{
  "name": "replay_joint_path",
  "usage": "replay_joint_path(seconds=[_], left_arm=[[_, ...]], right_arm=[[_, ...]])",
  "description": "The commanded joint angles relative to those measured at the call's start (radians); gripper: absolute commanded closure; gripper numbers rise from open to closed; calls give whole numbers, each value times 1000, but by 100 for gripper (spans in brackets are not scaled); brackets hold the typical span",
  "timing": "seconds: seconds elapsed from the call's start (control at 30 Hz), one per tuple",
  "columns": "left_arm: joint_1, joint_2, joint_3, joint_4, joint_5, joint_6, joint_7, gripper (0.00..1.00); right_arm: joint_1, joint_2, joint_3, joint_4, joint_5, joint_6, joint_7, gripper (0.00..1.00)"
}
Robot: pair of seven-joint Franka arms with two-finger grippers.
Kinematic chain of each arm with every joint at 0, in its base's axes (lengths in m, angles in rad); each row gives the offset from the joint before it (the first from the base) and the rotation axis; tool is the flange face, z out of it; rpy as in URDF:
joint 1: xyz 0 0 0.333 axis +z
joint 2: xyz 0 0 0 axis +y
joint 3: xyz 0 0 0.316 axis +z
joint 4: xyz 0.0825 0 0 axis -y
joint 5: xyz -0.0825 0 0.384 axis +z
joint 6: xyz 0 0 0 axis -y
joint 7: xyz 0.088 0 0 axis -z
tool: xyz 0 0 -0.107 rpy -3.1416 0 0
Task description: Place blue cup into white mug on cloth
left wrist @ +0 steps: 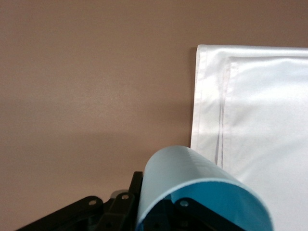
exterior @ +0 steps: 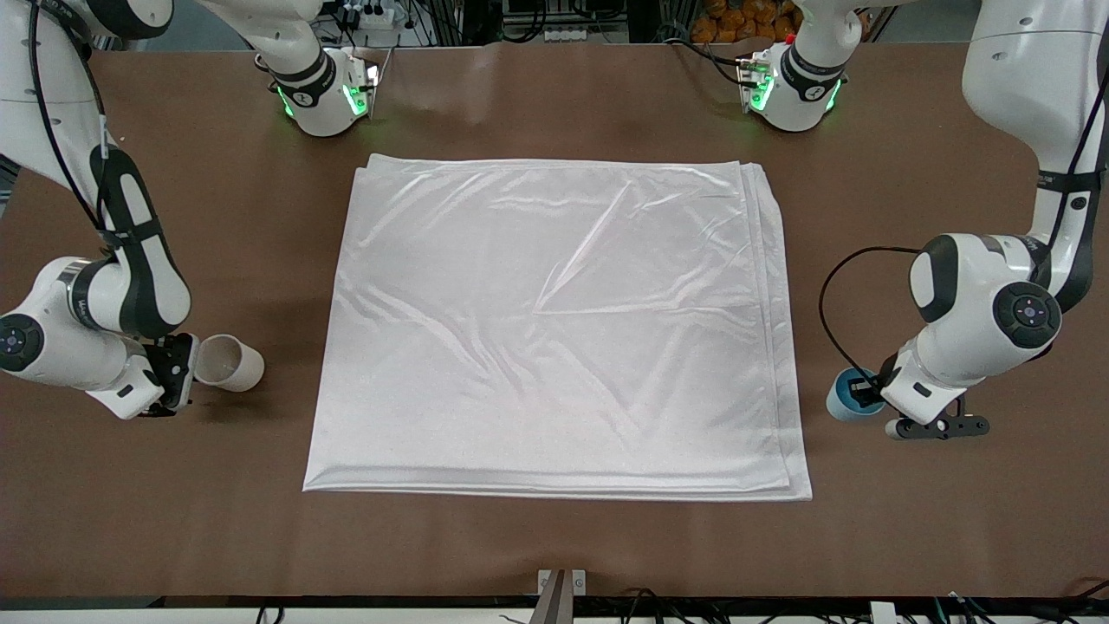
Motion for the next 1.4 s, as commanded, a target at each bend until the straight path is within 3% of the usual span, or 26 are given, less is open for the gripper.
replay_joint_path(seconds=[0.0,0.27,0.57,1.0,1.37], left_arm=[[-1,-51,-18,3,16,-61,-4,100],[-1,-85,-35,50,16,-144,-4,100],[-3,-108,-54,138,16,-291,-4,100],[-3,-145,-84,145,14,-320,-9,100],[-3,-192,-96,151,16,-369,-3,100]], right_arm=[[-7,6,10,18,-1,-15,-26,60],[-7,2,11,20,-1,-24,-26,100],[-25,-9,28,26,32,-64,-25,100],[-9,-121,63,3,150,-92,-10,100],[155,-231,63,-139,200,-12,139,100]])
